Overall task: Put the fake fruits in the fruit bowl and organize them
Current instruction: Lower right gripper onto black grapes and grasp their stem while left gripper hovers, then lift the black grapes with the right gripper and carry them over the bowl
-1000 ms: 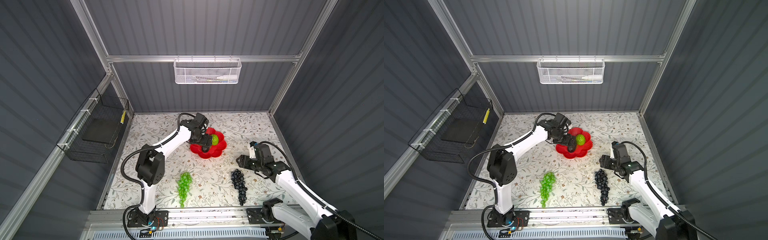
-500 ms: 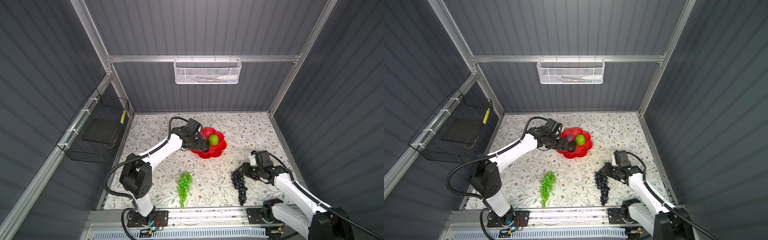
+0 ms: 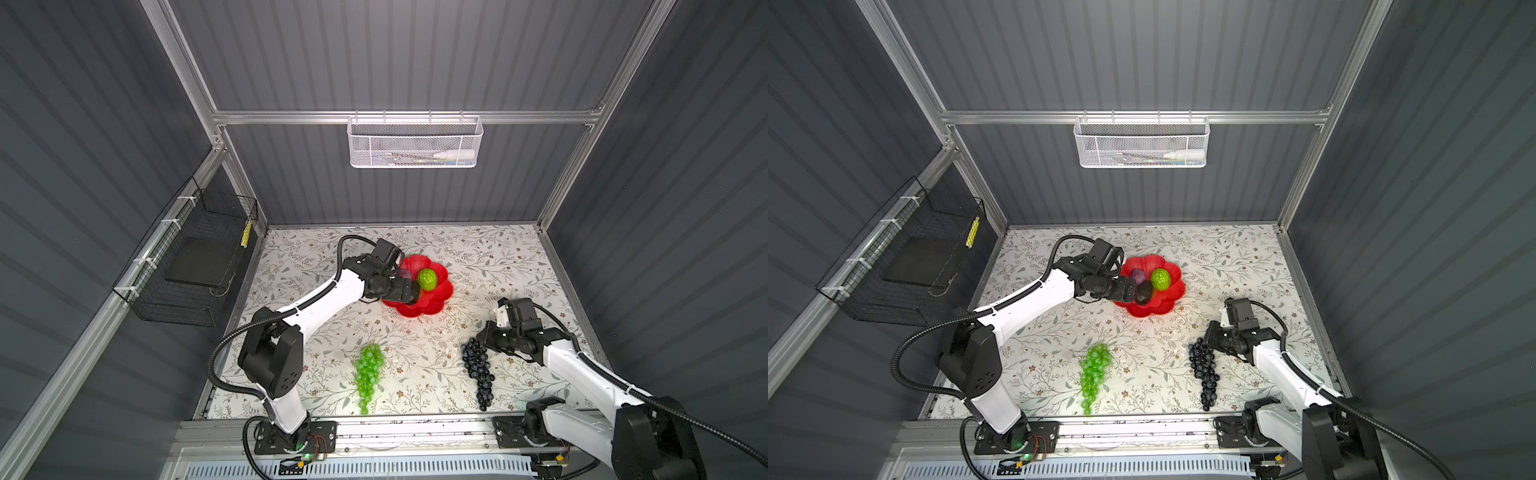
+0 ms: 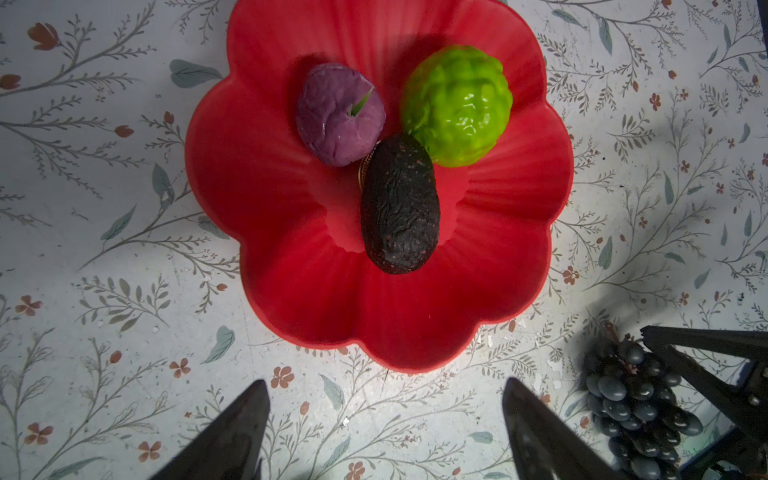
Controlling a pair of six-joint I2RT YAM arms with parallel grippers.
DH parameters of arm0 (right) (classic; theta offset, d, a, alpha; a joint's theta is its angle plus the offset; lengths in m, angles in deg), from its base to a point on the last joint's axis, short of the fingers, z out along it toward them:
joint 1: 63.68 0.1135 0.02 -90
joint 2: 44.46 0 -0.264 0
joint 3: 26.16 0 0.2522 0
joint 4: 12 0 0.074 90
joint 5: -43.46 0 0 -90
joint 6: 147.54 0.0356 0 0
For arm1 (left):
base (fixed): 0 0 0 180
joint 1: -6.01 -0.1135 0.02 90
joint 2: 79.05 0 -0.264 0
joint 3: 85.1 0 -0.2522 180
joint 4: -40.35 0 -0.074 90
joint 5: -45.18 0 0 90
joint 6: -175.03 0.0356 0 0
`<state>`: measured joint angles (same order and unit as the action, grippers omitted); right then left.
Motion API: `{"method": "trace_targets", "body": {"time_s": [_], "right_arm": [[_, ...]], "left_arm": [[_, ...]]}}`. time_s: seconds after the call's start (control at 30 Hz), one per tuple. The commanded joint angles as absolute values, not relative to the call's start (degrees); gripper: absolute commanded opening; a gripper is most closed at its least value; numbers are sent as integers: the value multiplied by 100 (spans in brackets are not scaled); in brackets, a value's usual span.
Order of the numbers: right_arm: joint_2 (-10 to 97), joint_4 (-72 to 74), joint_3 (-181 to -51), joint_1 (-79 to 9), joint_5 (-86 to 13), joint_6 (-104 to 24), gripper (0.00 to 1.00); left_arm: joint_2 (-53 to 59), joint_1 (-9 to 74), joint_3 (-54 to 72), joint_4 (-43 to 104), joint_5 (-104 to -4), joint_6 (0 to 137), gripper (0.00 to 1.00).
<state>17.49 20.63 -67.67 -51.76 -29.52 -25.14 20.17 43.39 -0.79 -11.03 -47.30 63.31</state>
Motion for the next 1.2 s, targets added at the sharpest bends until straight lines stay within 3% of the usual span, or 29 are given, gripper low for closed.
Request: {"method": "trace_targets", "body": {"time_s": [0.0, 0.4, 0.73, 1.17], "right_arm": [[1575, 2111, -6777, -5193, -2980, -2579, 1], [876, 2582, -6996, -5001, -3262, -2765, 0], [353, 3348, -8189, -4118, -4109, -3021, 0], [1503, 3551, -10496, -3678, -4035, -3528, 0]], "left_arm": [[1877, 4301, -43, -1111, -4693, 6240, 88], [1894, 4299, -43, -1111, -4675, 6209, 88], [1792, 4301, 214, -1120, -4571, 6174, 88], [1252, 4301, 693, -1072, -4048, 5900, 88]]}}
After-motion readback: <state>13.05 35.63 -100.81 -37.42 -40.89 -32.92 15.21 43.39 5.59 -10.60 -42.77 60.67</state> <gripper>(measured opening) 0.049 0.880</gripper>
